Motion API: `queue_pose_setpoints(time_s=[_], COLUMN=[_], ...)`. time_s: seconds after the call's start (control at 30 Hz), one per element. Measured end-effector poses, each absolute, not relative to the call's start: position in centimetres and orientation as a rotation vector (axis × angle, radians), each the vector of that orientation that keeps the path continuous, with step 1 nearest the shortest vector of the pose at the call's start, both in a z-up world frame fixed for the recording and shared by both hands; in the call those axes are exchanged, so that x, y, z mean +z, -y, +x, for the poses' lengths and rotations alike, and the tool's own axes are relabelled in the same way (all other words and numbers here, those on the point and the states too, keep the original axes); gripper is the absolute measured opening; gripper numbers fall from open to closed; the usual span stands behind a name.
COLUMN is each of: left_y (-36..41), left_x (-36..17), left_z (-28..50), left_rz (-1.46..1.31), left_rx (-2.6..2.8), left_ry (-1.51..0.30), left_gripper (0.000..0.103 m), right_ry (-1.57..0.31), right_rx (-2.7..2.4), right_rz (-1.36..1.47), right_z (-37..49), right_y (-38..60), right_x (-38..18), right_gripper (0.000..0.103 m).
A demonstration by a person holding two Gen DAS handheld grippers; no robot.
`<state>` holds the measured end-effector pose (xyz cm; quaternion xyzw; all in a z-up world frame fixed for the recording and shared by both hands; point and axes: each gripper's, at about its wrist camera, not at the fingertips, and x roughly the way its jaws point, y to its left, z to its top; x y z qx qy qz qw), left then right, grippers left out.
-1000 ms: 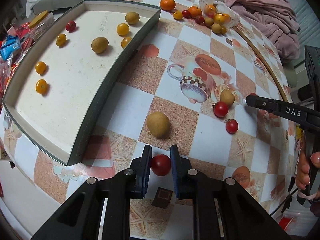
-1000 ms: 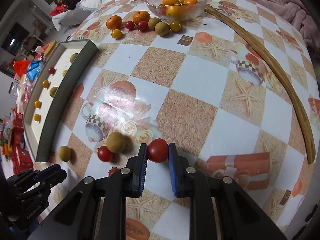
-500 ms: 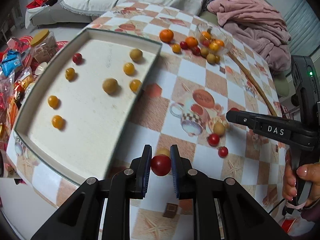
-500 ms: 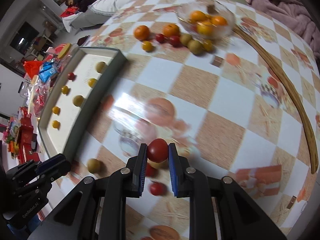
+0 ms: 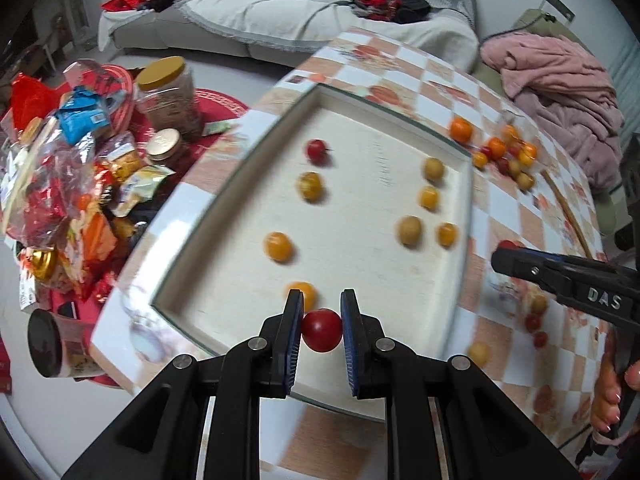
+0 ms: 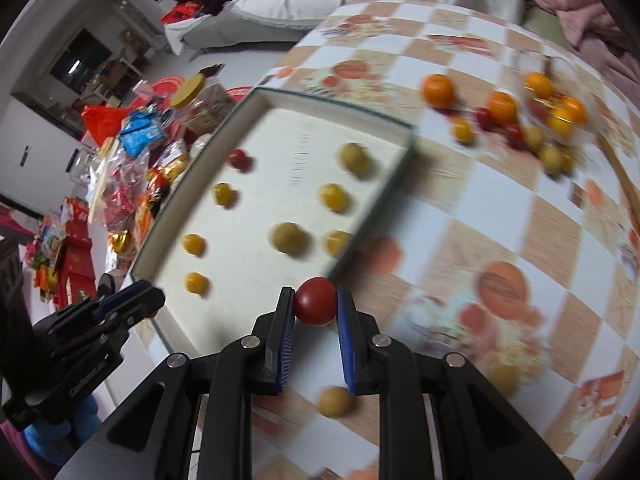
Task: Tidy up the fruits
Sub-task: 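Carry both red tomatoes into the white tray and open both tools, then move both open tools back over the loose fruit on the table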
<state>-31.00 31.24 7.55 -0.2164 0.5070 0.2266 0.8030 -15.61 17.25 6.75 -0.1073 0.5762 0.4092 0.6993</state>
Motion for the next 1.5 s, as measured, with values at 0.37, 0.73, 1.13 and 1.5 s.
queue_pose_setpoints(time_s=[0.37,0.73,1.13,1.5], left_y=[-36.0,-36.0,-35.9,-32.7], left_x=[3.5,1.9,2.1,4.5], left_z=[-30.9,-30.1,-30.0,-28.6], left_rz=[-0.452,-0.437,-0.385,-0.306], left_rx=[0.53,0.514,0.54,0.477], left_ry=[-1.147,-1.206,-1.204,-1.18], left_gripper=[0.02,0.021,0.076,0.076], right_ry=[-1.354,-1.348,-1.278,-1.222], right_rx=[0.933,0.916,0.951,0.831], right_rz=[-0.348,-0.476,-0.511,-0.4], right_z=[-18.6,-19.5,-20.4,-18.1], right_y=[-23.1,-24.6,-24.5,-17.0], right_x=[3.3,1.6,3.3,6.7], right_gripper=[0.023,0.028,0.078,0.082])
